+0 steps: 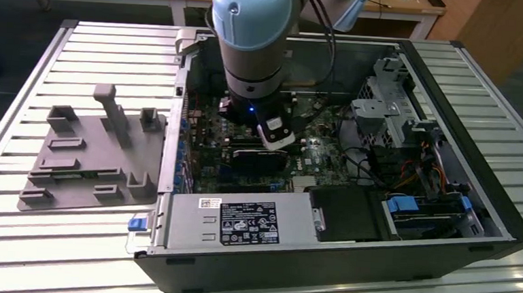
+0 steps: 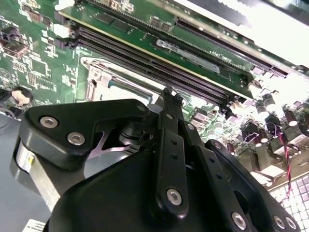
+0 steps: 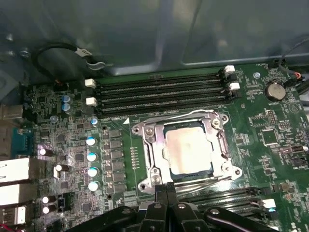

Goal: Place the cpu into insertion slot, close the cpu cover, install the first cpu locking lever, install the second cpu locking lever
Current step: 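Install the second cpu locking lever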

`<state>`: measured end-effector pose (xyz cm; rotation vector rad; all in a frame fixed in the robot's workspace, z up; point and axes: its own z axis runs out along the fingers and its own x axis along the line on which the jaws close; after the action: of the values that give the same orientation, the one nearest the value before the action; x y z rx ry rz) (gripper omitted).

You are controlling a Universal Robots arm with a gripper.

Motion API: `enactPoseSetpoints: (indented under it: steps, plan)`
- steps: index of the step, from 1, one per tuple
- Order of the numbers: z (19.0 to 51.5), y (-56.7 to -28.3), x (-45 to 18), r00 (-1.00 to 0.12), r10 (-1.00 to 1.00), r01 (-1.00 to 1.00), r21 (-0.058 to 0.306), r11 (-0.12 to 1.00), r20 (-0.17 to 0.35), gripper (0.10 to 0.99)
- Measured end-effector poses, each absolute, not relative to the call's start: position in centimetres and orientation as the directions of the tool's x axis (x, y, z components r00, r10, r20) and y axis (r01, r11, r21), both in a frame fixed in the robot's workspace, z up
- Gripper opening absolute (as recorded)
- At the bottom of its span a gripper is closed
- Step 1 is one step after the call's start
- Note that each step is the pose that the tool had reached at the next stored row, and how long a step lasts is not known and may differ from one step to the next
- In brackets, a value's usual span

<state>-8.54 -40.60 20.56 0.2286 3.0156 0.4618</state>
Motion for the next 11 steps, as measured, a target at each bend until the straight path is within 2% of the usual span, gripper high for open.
enactPoseSetpoints:
  steps: [11]
  plan:
    - [20.25,-41.36,-8.9,-0.985,0.16,0.131,0.314,0.94,-0.067,0.106]
